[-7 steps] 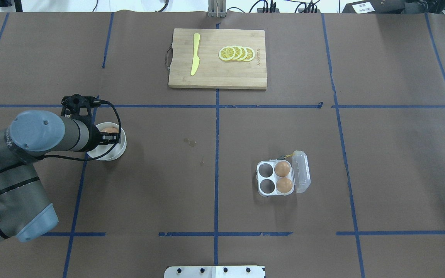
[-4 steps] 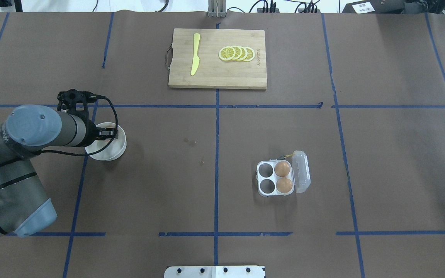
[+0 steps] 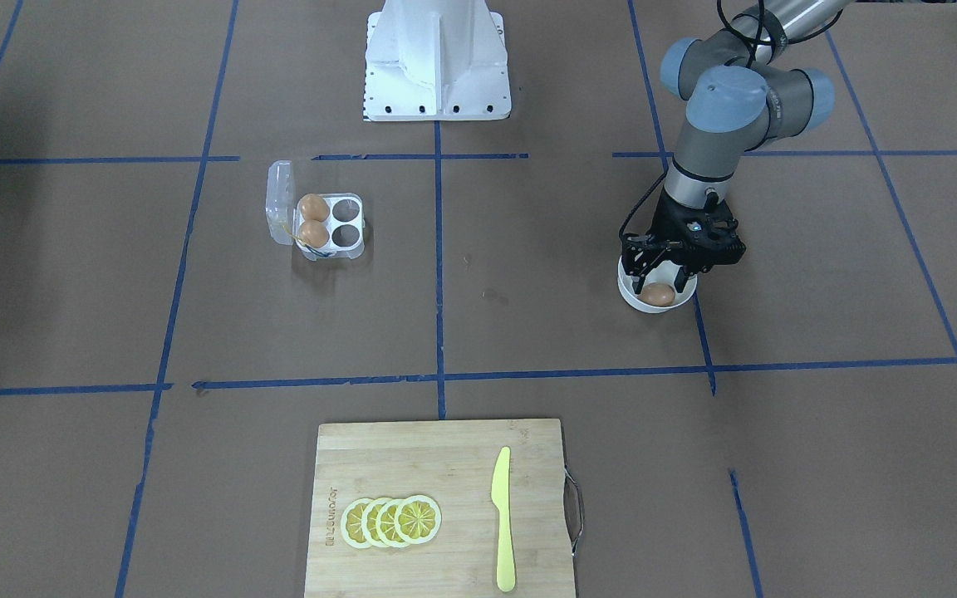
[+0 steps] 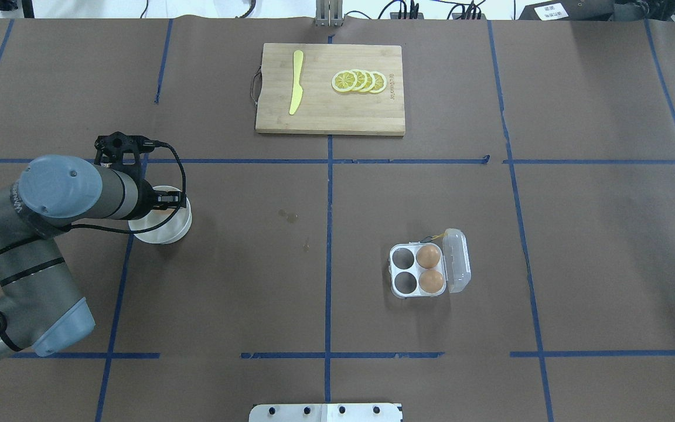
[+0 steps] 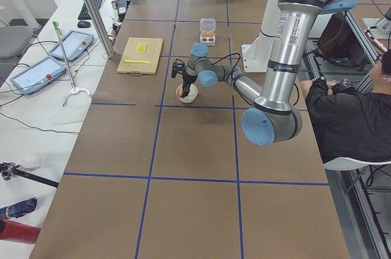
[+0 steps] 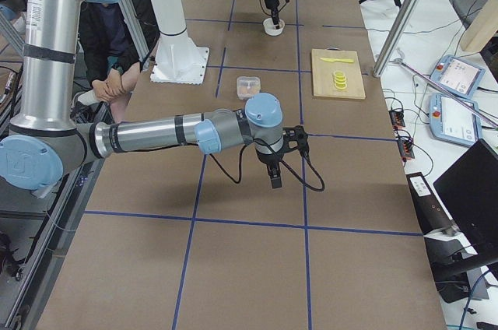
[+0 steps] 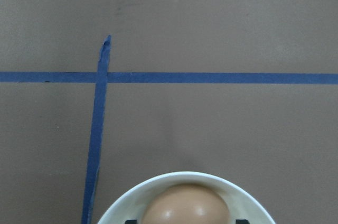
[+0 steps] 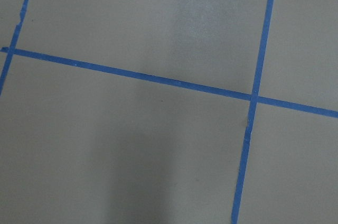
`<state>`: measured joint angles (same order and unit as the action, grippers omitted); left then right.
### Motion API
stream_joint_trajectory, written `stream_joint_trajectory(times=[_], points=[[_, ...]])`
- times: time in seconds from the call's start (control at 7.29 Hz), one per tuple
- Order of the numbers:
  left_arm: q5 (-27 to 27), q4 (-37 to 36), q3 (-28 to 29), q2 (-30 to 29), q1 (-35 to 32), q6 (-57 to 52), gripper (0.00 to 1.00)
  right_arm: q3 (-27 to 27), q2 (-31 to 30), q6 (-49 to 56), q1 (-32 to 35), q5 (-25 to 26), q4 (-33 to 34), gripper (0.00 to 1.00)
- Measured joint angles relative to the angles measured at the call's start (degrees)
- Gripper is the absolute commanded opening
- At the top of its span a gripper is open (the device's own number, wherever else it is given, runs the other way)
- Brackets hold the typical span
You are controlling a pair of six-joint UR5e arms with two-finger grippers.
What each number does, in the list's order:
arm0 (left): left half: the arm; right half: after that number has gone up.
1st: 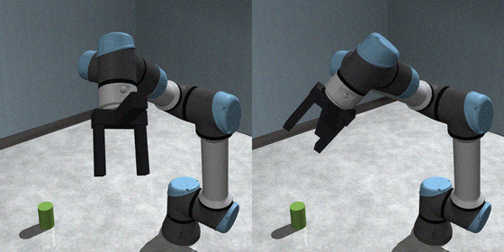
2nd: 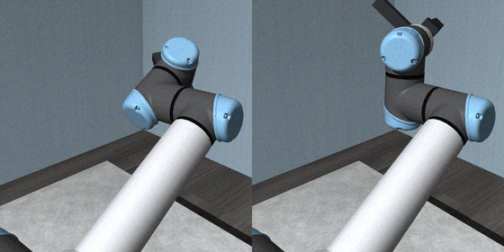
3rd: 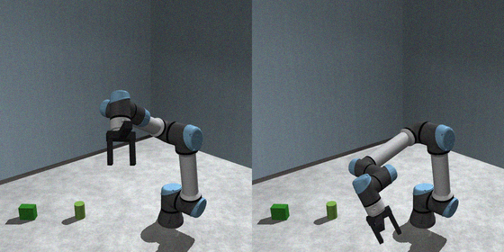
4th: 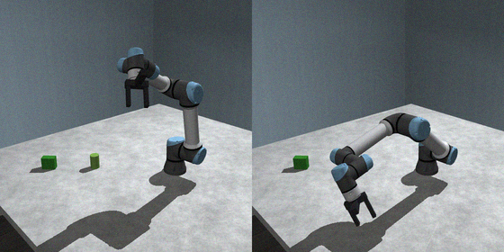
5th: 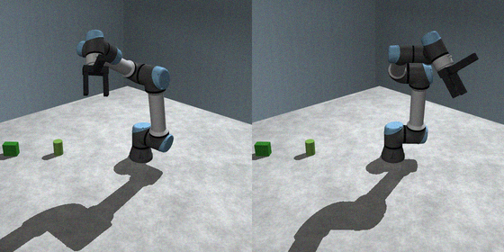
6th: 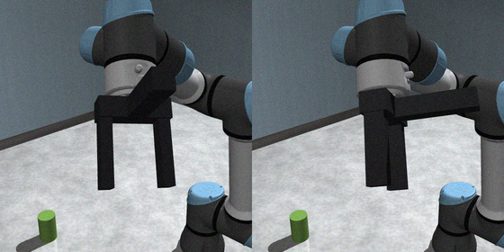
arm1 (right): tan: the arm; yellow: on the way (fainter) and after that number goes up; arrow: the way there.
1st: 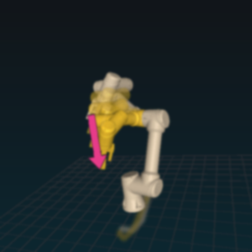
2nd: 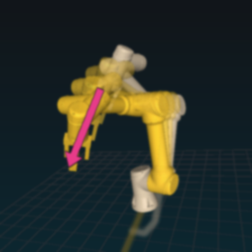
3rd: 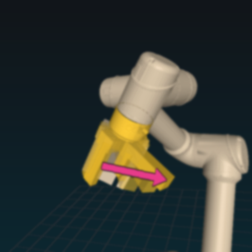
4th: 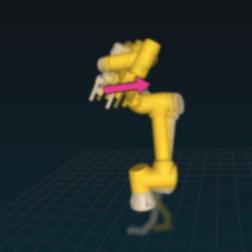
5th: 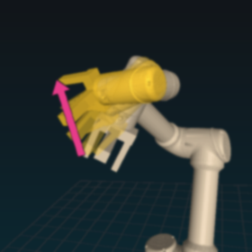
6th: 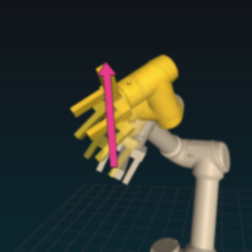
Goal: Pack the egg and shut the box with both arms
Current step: 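Lift the brown egg out of the bowl with the left gripper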
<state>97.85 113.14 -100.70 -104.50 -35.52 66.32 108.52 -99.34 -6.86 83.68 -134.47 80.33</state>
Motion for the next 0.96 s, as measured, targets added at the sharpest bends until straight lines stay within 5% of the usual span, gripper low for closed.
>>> stream_joint_trajectory(times=[0.96], points=[[-0.2,-0.03,1.23,-0.21,0.43,-0.07,0.71,0.03,-0.2,0.0,0.08,0.0,0.0,1.0]])
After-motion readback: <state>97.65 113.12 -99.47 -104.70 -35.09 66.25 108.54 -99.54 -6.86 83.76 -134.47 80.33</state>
